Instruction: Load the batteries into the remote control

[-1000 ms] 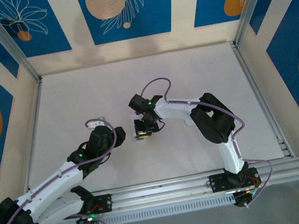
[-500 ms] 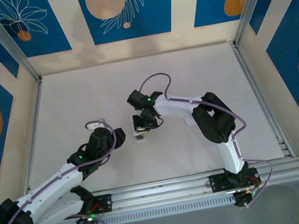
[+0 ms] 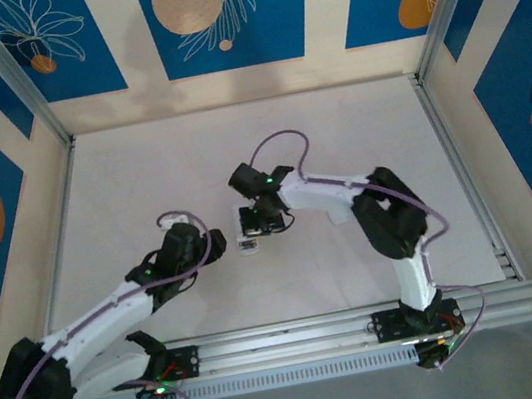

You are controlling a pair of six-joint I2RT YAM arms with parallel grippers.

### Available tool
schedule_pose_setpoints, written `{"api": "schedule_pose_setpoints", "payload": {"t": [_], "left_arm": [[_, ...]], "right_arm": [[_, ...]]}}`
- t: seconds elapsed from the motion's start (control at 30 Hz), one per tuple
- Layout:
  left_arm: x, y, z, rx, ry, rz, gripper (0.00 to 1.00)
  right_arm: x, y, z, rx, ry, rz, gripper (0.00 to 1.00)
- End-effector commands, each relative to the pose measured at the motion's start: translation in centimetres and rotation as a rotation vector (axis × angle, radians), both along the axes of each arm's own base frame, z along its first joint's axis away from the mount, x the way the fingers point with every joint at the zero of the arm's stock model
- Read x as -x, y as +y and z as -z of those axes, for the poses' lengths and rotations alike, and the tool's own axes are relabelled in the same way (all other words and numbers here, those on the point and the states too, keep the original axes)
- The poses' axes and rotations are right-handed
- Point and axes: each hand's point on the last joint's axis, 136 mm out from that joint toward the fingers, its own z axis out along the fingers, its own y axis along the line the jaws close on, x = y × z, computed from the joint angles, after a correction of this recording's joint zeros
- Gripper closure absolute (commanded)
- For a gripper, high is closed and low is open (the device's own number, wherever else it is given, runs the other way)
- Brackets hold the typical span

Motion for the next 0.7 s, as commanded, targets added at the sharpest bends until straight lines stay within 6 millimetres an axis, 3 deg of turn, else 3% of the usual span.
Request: {"api": "schedule_pose_setpoints", "payload": {"t": [0.0, 0.07, 0.13, 0.2, 0.3, 0.4, 0.47, 0.57, 0.67], "left_arm": [[-2.1, -1.6, -1.8, -0.062, 0.028, 0.077, 0.32], [-3.3, -2.5, -2.1, -0.102, 0.055, 0.104, 0.32], [-4.4, -3.8, -2.4, -0.096, 0.063, 0.131, 0.32], [-5.0, -5.0, -2.8, -0.054, 0.047, 0.151, 0.32], [-5.3, -5.9, -3.1, -0.018, 0.022, 0.177, 0.31], [-5.1, -6.1, -3.1, -0.031, 0.015, 0.216, 0.3], [-4.7, -5.8, -2.9, -0.053, 0.021, 0.23, 0.29], [-4.3, -5.2, -2.7, -0.076, 0.02, 0.235, 0.29], [-4.0, -4.8, -2.6, -0.081, 0.013, 0.236, 0.28]], "right_arm": [[-2.9, -5.8, -6.4, -0.013, -0.216, 0.168, 0.85], [-3.8, -10.3, -7.4, 0.014, -0.274, 0.262, 0.63], [-4.5, -15.1, -7.4, 0.054, -0.299, 0.337, 0.24], [-4.8, -19.2, -6.5, 0.093, -0.264, 0.383, 0.15], [-4.9, -22.4, -4.7, 0.1, -0.184, 0.404, 0.14], [-5.0, -22.7, -3.0, 0.112, -0.134, 0.361, 0.12], [-4.9, -21.9, -2.0, 0.107, -0.086, 0.339, 0.15], [-4.3, -20.4, -0.5, 0.125, -0.057, 0.331, 0.33], [-3.6, -20.0, 1.3, 0.18, -0.024, 0.34, 0.6]]}}
